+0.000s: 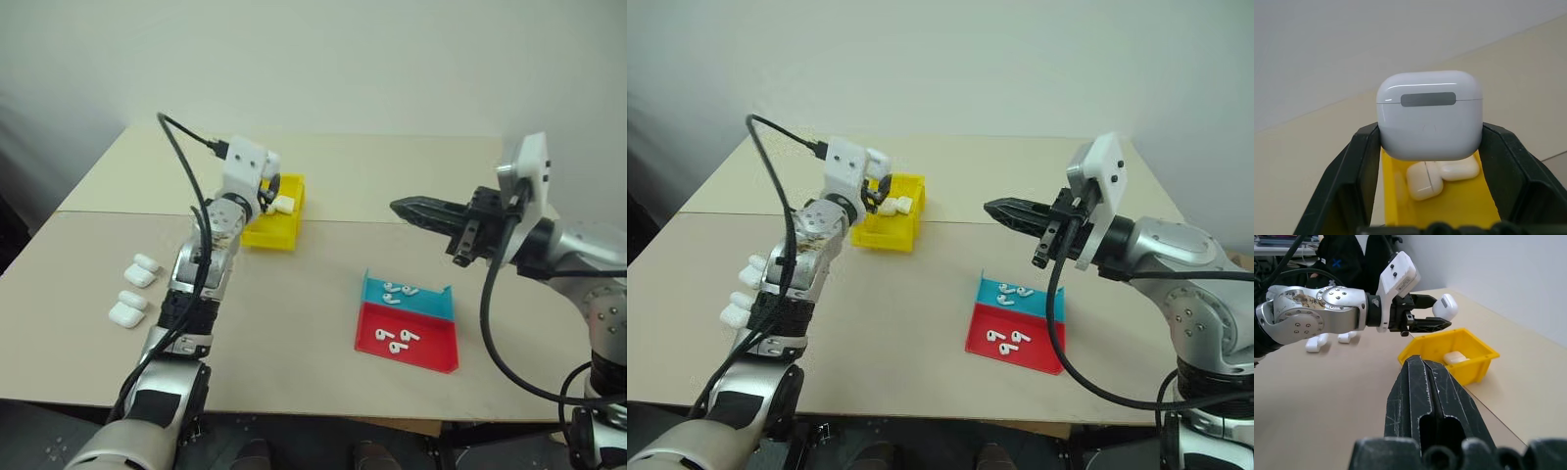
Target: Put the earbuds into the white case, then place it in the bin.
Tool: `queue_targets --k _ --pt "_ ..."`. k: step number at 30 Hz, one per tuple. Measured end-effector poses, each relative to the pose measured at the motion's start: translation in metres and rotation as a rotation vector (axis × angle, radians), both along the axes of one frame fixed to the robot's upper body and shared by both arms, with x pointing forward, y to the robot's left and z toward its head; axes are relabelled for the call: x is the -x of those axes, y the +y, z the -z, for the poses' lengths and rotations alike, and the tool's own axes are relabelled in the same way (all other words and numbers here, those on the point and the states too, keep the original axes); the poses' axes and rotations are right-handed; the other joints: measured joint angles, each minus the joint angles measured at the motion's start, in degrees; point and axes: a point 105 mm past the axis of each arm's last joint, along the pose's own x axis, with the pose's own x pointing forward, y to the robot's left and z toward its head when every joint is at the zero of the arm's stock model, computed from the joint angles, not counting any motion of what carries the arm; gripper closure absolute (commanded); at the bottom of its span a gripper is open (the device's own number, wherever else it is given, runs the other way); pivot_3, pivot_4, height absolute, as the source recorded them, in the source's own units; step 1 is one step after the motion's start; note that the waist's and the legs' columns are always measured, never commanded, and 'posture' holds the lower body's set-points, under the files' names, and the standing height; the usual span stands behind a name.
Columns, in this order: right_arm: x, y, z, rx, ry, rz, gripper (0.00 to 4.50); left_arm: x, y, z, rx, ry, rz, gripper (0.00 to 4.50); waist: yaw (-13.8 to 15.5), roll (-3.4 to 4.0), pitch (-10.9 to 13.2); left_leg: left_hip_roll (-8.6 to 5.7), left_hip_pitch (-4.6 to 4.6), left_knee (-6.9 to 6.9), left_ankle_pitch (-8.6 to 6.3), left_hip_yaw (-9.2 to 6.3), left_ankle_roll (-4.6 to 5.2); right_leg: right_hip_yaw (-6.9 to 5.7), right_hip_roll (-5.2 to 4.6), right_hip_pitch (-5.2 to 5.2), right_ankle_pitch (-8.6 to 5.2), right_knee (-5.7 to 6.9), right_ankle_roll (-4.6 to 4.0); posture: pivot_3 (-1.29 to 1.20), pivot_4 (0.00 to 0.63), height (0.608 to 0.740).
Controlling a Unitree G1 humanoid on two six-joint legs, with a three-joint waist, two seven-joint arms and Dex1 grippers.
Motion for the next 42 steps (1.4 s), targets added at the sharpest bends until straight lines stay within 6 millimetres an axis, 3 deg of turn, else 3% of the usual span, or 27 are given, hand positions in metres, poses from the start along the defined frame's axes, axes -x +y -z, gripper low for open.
queue_targets --k 6,7,10,15,23,28,32,38,42 --pt "0.0 0.001 0.007 0.028 0.021 0.022 4.47 -0.009 0.003 0.031 -0.019 0.109 -0.015 1.75 0.0 0.0 0.0 0.0 0.02 0.0 0.0 0.0 0.0 0.0 0.0 0.02 0.0 0.01 0.0 0.0 0.15 0.74" --pt "0.001 0.002 0.009 0.033 0.027 0.021 4.5 -0.01 0.004 0.037 -0.016 0.13 -0.019 1.03 -0.03 0.0 0.0 0.0 0.02 0.01 0.0 0.0 0.0 0.0 0.0 0.02 0.0 0.01 0.0 0.0 0.15 0.74" --pt "-0.001 0.004 0.017 0.049 0.05 0.027 4.5 -0.013 0.003 0.049 0.002 0.167 -0.016 0.17 -0.01 0.0 0.0 -0.01 0.0 0.01 0.0 0.0 0.0 0.0 0.0 0.01 0.0 0.01 0.0 0.0 0.15 0.74" --pt "-0.002 0.003 0.018 0.057 0.049 0.039 4.5 -0.014 -0.002 0.04 0.079 0.103 0.014 0.03 0.1 0.0 0.0 -0.01 0.0 0.01 0.0 0.0 0.0 0.0 -0.01 0.02 0.0 0.01 0.0 0.0 0.15 0.74" --pt "-0.002 -0.002 0.024 0.122 0.058 0.063 4.5 -0.003 -0.001 0.009 0.433 0.058 0.147 0.03 0.06 0.0 0.0 0.0 0.01 0.01 0.0 0.0 0.0 0.0 -0.02 0.02 0.0 0.03 0.0 0.0 0.15 0.74" --pt "0.006 -0.02 0.047 0.292 0.119 0.056 4.5 0.033 0.011 0.003 0.476 0.058 0.339 0.03 -0.18 0.01 -0.01 0.01 0.04 0.01 0.01 0.02 -0.02 0.02 -0.02 0.03 0.0 0.03 0.0 0.0 0.15 0.74" --pt "0.022 -0.048 0.073 0.495 0.134 0.003 4.5 0.08 0.043 0.013 0.343 0.119 0.461 0.03 -0.65 0.01 -0.01 0.05 0.11 0.01 0.01 0.05 -0.02 0.04 -0.01 0.06 -0.01 0.03 0.0 0.0 0.15 0.74" --pt "0.022 -0.082 0.073 0.62 0.055 -0.023 4.5 0.147 0.078 0.025 0.103 0.249 0.595 0.03 -0.7 0.02 -0.01 0.11 0.67 -0.01 0.01 0.17 -0.06 0.03 -0.02 0.56 -0.02 0.0 -0.03 0.0 0.15 0.74" --pt "0.022 -0.098 0.075 0.661 0.046 -0.041 4.5 0.181 0.091 0.032 0.011 0.329 0.655 0.03 -0.51 0.02 0.0 0.16 0.89 -0.02 0.01 0.24 -0.07 0.02 -0.04 0.77 -0.07 -0.03 -0.09 0.0 0.15 0.74"
